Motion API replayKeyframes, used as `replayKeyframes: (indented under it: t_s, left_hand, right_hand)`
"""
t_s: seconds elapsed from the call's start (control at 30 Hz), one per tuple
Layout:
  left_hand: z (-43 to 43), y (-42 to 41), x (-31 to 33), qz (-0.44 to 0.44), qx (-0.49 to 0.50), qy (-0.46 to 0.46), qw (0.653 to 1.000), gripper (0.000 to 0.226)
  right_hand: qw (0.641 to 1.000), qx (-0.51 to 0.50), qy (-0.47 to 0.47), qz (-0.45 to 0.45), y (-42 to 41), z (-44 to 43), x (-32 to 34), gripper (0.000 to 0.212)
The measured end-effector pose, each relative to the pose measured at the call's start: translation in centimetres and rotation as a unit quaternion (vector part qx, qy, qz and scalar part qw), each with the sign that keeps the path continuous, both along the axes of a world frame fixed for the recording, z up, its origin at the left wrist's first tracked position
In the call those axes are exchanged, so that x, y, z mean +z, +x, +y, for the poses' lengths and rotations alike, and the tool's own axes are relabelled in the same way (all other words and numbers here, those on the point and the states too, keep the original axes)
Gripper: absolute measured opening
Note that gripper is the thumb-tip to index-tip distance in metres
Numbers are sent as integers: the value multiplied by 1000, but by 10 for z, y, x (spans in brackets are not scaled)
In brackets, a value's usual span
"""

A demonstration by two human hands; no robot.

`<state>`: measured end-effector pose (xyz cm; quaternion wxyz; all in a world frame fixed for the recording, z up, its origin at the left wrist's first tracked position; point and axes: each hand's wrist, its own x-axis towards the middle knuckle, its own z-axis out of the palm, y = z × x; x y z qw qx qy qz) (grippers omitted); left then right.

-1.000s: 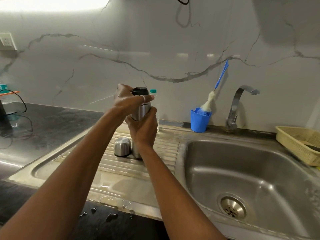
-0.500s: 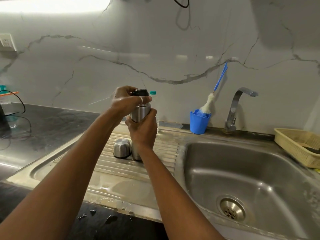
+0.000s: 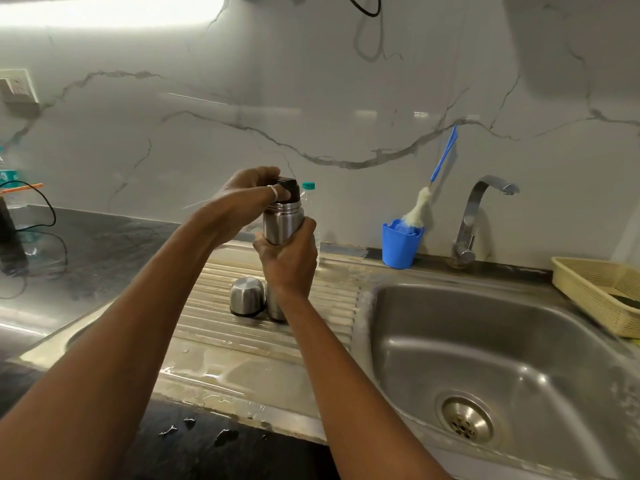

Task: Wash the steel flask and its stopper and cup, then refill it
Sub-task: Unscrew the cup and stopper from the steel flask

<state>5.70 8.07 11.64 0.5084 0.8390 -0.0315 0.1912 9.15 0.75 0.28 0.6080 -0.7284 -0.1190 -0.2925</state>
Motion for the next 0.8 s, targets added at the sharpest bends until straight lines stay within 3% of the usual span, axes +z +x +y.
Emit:
replayKeyframes:
  t_s: [0.27, 0.43, 0.57, 0.8]
  left_hand:
    - [-9, 6, -1, -39, 87, -15, 995, 66]
    - [-14, 9, 2, 18, 34, 30, 999, 89]
    - [-6, 2, -4, 30, -8, 8, 999, 67]
    - [-1, 3, -7, -24, 37, -28, 999, 50]
  right_hand:
    - [1000, -1, -5, 7, 0, -1, 2, 77]
    - [1000, -4, 0, 3, 1, 0, 0, 77]
    - [1000, -8, -7, -3, 1, -1, 0, 75]
    - [1000, 3, -13, 16, 1, -2, 2, 76]
